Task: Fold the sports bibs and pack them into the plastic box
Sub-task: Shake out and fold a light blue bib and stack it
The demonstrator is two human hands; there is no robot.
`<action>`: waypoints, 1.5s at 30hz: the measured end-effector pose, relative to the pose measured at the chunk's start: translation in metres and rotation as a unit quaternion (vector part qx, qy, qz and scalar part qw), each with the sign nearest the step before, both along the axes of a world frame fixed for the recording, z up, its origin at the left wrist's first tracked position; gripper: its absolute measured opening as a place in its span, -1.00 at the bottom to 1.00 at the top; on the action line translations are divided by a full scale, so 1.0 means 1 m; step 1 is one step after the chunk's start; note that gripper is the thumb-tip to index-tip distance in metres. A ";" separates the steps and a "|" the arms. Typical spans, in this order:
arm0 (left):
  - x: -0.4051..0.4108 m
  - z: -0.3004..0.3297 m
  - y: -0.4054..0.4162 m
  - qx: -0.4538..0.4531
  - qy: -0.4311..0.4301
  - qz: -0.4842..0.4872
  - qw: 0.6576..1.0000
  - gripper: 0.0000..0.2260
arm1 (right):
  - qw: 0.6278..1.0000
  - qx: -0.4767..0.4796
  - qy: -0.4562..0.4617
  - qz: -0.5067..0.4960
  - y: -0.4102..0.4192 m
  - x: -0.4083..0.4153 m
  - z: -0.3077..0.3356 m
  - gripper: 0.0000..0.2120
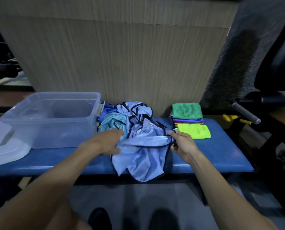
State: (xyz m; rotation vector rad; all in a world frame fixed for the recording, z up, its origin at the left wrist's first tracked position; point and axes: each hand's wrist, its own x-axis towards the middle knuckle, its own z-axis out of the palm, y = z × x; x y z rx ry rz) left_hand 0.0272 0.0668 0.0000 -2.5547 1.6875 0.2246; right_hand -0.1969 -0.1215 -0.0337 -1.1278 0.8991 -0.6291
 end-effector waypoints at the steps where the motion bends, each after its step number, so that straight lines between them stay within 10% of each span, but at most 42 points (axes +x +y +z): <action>1: -0.002 0.000 0.001 0.022 0.015 -0.026 0.999 -0.33 | 1.000 -0.009 -0.002 0.014 0.004 0.002 0.005 -0.90; 8: -0.084 0.009 -0.029 -0.306 0.358 -0.006 0.882 -0.49 | 0.993 -0.077 -0.045 0.080 0.039 0.023 0.044 -0.82; 13: -0.081 0.006 -0.040 -0.420 0.324 0.070 0.845 -0.65 | 0.987 -0.127 -0.051 0.088 0.046 0.027 0.059 -0.80; 22: -0.033 0.027 -0.037 -0.445 0.367 0.048 0.815 -0.60 | 0.978 -0.209 0.013 -0.006 0.033 0.015 0.066 -0.89; 27: -0.031 0.067 -0.043 -0.443 0.393 -0.030 0.805 -0.92 | 0.952 -0.244 -0.070 0.170 0.046 0.013 0.107 -0.82; 37: -0.021 0.117 -0.023 -0.308 0.405 -0.143 0.849 -0.78 | 0.764 -0.637 0.042 0.100 0.034 0.039 0.145 -0.88; 45: -0.011 0.125 -0.018 -0.356 0.386 -0.143 0.839 -0.85 | 0.817 -0.515 0.011 0.259 0.023 0.063 0.174 -0.73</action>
